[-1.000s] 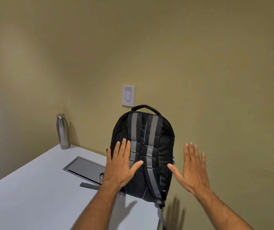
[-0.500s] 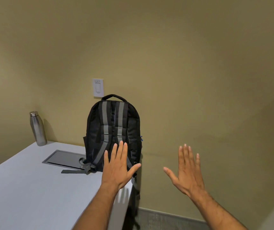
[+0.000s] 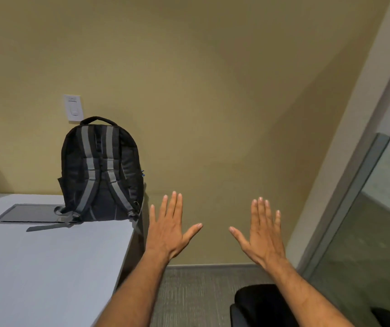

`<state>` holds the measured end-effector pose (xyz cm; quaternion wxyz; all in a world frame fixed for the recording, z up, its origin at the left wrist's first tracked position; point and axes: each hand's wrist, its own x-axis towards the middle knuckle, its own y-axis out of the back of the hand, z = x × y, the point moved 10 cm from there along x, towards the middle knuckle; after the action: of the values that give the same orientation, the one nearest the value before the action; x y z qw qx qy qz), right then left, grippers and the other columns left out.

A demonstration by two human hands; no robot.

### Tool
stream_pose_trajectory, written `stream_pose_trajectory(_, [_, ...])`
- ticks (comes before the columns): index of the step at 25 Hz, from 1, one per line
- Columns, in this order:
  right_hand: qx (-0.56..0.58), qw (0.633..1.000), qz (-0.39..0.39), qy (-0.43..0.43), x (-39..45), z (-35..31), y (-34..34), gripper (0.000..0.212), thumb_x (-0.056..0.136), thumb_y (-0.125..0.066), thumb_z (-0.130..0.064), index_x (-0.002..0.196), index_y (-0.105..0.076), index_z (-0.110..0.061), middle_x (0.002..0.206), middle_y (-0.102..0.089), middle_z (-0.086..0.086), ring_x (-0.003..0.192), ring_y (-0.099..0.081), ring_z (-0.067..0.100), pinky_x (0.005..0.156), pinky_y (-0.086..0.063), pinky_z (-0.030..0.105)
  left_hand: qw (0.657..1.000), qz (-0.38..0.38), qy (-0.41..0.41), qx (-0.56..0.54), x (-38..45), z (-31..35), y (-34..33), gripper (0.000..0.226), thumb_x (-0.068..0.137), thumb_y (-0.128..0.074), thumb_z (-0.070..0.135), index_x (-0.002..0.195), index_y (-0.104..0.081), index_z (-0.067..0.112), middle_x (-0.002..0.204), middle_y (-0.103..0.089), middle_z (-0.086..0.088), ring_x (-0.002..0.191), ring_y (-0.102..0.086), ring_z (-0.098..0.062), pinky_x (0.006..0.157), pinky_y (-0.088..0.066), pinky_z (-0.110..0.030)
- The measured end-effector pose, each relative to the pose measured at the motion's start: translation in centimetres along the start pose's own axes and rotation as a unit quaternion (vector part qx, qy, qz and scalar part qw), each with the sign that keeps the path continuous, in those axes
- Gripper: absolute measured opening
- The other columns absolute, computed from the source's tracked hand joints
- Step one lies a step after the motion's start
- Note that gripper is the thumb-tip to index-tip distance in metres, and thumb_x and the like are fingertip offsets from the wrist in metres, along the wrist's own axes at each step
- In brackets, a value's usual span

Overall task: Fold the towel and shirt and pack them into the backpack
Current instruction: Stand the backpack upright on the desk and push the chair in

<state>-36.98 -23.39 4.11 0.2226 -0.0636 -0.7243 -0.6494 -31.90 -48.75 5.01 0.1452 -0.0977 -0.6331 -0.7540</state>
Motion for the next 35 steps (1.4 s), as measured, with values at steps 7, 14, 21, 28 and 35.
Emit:
stream_pose_trajectory(7, [-0.048,0.993,0.0,-0.11,-11.5,11.1,5.1,0.106,0.082,-0.009,-0.085,0.154,0.003,-0.007,0.163,0.004,0.012,0.151,0.01,0.025,0.12,0.001,0.056,0.993,-0.042,-0.092,-0.054,-6.6,13.0,-0.9,0.101,0.084,-0.01,0.085,0.156,0.014,0.019,0.161,0.022,0.002,0.15,0.018,-0.02,0.122,0.003,-0.054])
stream_pose_trajectory(14, [-0.123,0.972,-0.036,-0.196,-24.5,19.8,10.7,0.105,0.084,-0.01,-0.084,0.154,0.005,-0.007,0.162,0.009,0.01,0.149,0.016,0.023,0.121,0.002,0.055,0.976,-0.092,-0.164,-0.107,-15.6,23.5,-2.3,0.105,0.081,-0.012,0.087,0.156,0.013,0.019,0.164,0.016,0.003,0.151,0.016,-0.018,0.123,0.001,-0.052])
stream_pose_trajectory(21, [-0.123,0.963,-0.04,-0.237,-33.6,28.4,16.0,0.102,0.085,-0.015,-0.082,0.156,-0.004,-0.01,0.164,-0.002,0.01,0.151,0.007,0.022,0.121,0.001,0.052,0.954,-0.128,-0.221,-0.16,-22.3,35.4,-2.3,0.107,0.08,-0.017,0.09,0.157,0.009,0.021,0.165,0.011,0.003,0.152,0.012,-0.017,0.124,-0.001,-0.047])
stream_pose_trajectory(28, [-0.018,0.981,-0.101,-0.165,-37.5,37.0,15.0,0.103,0.08,-0.017,-0.085,0.157,-0.009,-0.017,0.165,-0.006,0.002,0.15,0.006,0.013,0.122,0.003,0.044,0.947,-0.197,-0.218,-0.128,-27.6,45.7,-4.8,0.117,0.072,-0.022,0.096,0.158,0.004,0.022,0.166,0.005,0.004,0.152,0.01,-0.017,0.123,-0.001,-0.05])
stream_pose_trajectory(35, [0.003,0.981,-0.194,-0.004,-38.7,38.3,11.6,0.095,0.077,-0.004,-0.088,0.14,-0.047,-0.031,0.141,-0.053,-0.013,0.137,-0.04,0.007,0.12,-0.015,0.035,0.948,-0.281,-0.141,-0.056,-31.5,50.2,-7.5,0.121,0.063,-0.019,0.102,0.152,-0.03,0.021,0.158,-0.031,0.0,0.145,-0.026,-0.022,0.117,-0.022,-0.052])
